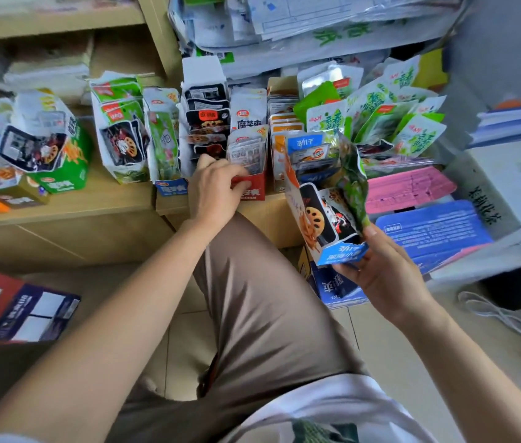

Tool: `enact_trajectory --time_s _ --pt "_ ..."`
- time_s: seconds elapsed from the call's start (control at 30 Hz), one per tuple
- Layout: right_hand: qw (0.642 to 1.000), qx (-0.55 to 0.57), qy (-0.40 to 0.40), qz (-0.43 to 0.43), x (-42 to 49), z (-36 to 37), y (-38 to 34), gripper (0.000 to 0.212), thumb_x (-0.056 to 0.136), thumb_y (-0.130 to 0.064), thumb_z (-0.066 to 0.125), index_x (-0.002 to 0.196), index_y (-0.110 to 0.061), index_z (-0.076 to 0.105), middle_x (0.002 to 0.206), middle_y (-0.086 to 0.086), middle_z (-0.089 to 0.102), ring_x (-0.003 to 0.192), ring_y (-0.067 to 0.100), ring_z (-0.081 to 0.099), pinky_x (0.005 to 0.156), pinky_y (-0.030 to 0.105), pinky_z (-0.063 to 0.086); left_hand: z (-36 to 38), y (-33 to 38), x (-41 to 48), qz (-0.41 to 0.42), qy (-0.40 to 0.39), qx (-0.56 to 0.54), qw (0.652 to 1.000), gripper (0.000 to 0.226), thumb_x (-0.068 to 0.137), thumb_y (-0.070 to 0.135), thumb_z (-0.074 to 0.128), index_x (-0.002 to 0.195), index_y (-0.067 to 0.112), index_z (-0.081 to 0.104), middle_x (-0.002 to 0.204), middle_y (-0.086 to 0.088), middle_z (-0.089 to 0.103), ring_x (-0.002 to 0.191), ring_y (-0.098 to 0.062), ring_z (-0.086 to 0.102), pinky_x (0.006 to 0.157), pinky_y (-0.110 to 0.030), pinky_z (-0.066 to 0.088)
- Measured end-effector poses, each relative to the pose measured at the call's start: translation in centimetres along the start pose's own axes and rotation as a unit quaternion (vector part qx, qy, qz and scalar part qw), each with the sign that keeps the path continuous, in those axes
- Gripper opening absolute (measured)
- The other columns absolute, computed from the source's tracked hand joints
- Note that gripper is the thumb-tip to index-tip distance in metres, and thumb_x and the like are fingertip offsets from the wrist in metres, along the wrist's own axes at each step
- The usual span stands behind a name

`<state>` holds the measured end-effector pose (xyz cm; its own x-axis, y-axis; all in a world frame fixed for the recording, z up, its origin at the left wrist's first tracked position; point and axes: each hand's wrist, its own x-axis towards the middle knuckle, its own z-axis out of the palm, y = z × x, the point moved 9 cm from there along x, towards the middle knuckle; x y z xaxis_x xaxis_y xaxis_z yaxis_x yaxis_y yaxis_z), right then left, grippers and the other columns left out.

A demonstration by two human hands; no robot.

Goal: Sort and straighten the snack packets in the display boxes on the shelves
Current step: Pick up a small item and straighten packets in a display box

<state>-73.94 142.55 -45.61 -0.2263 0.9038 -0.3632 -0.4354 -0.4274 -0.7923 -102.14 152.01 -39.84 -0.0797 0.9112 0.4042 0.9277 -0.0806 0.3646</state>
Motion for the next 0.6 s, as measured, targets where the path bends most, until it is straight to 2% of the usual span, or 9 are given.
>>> enact_trajectory --time_s 0.1,0.2,0.23,0.27,0.33,0.4,0.43,0.53,0.6 --pt "1.000 0.014 0.007 0.013 0.2 -0.3 0.4 0.068 0.070 -0.047 0.085 0.124 -0.013 0.063 0.131 0.023 0.061 0.110 0.036 0.063 0.080 0.041 0.060 0.3 0.3 -2.6 -0.060 0.027 -0.032 0.997 0.013 0.080 0.023 0.082 0.092 0.021 0.079 0.096 0.001 0.065 0.099 -0.029 0.052 0.081 -0.026 0.034" --pt "1.000 0.014 -0.007 0.022 0.7 -0.1 0.5 0.044 0.089 -0.038 0.067 0.124 -0.013 0.061 0.135 0.027 0.057 0.115 0.038 0.059 0.083 0.040 0.059 1.3 0.7 -4.5 -0.113 0.052 -0.094 0.988 0.014 0.076 0.007 0.082 0.088 0.012 0.076 0.101 -0.008 0.059 0.099 -0.029 0.057 0.085 -0.025 0.040" --pt "1.000 0.013 -0.012 0.023 1.0 -0.2 0.6 0.041 0.090 -0.037 0.065 0.124 -0.014 0.060 0.133 0.026 0.057 0.115 0.037 0.058 0.083 0.040 0.059 1.3 0.9 -5.0 -0.127 0.069 -0.112 0.983 0.019 0.074 0.006 0.082 0.090 0.011 0.074 0.104 -0.010 0.057 0.098 -0.025 0.057 0.084 -0.026 0.044" --pt "1.000 0.010 -0.017 0.024 1.3 -0.3 0.6 0.040 0.091 -0.036 0.064 0.125 -0.014 0.059 0.133 0.025 0.058 0.115 0.037 0.059 0.083 0.040 0.058 1.1 1.0 -5.4 -0.145 0.090 -0.128 0.977 0.028 0.070 0.008 0.084 0.095 0.010 0.070 0.107 -0.012 0.054 0.097 -0.018 0.054 0.081 -0.021 0.044" --pt "0.999 0.001 -0.024 0.028 1.7 -0.2 0.6 0.039 0.093 -0.036 0.060 0.125 -0.014 0.058 0.130 0.021 0.060 0.114 0.034 0.062 0.082 0.039 0.058 0.6 1.2 -6.2 -0.191 0.138 -0.160 0.959 0.053 0.063 0.018 0.090 0.106 0.006 0.061 0.111 -0.015 0.050 0.095 -0.007 0.042 0.077 -0.005 0.037" --pt "0.999 0.002 -0.024 0.030 2.2 -0.5 0.7 0.035 0.094 -0.034 0.056 0.122 -0.015 0.060 0.126 0.019 0.063 0.112 0.034 0.064 0.080 0.038 0.059 1.1 1.3 -6.8 -0.228 0.161 -0.187 0.942 0.074 0.058 0.026 0.092 0.116 0.004 0.052 0.114 -0.015 0.050 0.096 -0.005 0.039 0.075 0.000 0.034" --pt "0.999 0.001 -0.025 0.031 2.3 -0.5 0.7 0.033 0.094 -0.034 0.056 0.122 -0.015 0.061 0.125 0.018 0.064 0.111 0.034 0.064 0.080 0.038 0.059 1.8 1.3 -7.0 -0.245 0.152 -0.204 0.935 0.081 0.057 0.032 0.092 0.120 0.006 0.047 0.116 -0.013 0.052 0.097 -0.008 0.044 0.075 -0.004 0.037" --pt "0.999 -0.005 -0.029 0.031 2.7 -0.7 0.4 0.039 0.096 -0.033 0.057 0.130 -0.013 0.058 0.135 0.024 0.057 0.116 0.037 0.060 0.081 0.039 0.059 3.7 1.2 -7.0 -0.294 0.122 -0.241 0.917 0.092 0.060 0.043 0.088 0.129 0.015 0.034 0.121 -0.004 0.058 0.098 -0.023 0.061 0.071 -0.034 0.051" --pt "0.999 -0.005 -0.024 0.034 2.9 -1.0 0.4 0.047 0.097 -0.034 0.057 0.137 -0.009 0.052 0.144 0.026 0.050 0.121 0.041 0.057 0.085 0.041 0.059 4.1 0.8 -6.9 -0.322 0.128 -0.240 0.907 0.095 0.063 0.042 0.089 0.135 0.016 0.033 0.121 -0.001 0.062 0.098 -0.026 0.065 0.071 -0.035 0.051"
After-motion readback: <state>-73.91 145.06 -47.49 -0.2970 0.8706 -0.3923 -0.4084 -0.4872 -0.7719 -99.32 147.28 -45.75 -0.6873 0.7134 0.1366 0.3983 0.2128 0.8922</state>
